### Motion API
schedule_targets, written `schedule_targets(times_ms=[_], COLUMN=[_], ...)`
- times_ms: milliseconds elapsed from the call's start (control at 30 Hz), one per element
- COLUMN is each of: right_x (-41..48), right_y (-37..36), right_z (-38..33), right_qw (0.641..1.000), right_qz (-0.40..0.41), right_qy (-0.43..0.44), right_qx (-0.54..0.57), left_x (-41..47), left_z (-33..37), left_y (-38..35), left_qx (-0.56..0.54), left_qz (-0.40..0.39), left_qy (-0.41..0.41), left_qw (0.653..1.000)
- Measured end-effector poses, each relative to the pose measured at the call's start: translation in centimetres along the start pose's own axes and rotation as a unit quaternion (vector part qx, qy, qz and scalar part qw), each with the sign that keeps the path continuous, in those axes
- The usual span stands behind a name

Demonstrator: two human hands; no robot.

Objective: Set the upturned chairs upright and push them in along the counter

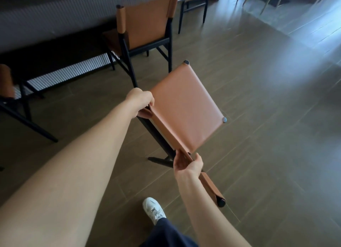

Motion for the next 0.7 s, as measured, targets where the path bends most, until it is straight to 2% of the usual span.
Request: schedule_targets(times_ms=[133, 467, 700], right_x=[0.6, 0.4, -0.6], right_y=[-0.6, -1.5, -1.3], right_z=[0.1, 2.8, 6.5], right_qw=[0.999, 0.999, 0.999], right_qz=[0.002, 0.033, 0.021], right_qy=[0.005, 0.006, 0.016], right_qx=[0.032, 0.037, -0.021], left_x=[0.4, 2.1, 0.8], left_z=[0.5, -1.0, -4.5], left_y=[0.8, 5.2, 10.3], left_qx=[0.047, -0.01, -0.021], left_qz=[-0.035, -0.012, 0.018], left_qy=[-0.005, -0.029, -0.034], left_qw=[0.998, 0.999, 0.999])
Point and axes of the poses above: each hand's wrist, its own x-axis towards the middle knuckle, its own y-axis out of the back of the hand, z = x × y, the point moved 10 cm from there along x, towards the middle knuckle, and after that the axes turned 4 degrees about -y, right-handed, at the moved point
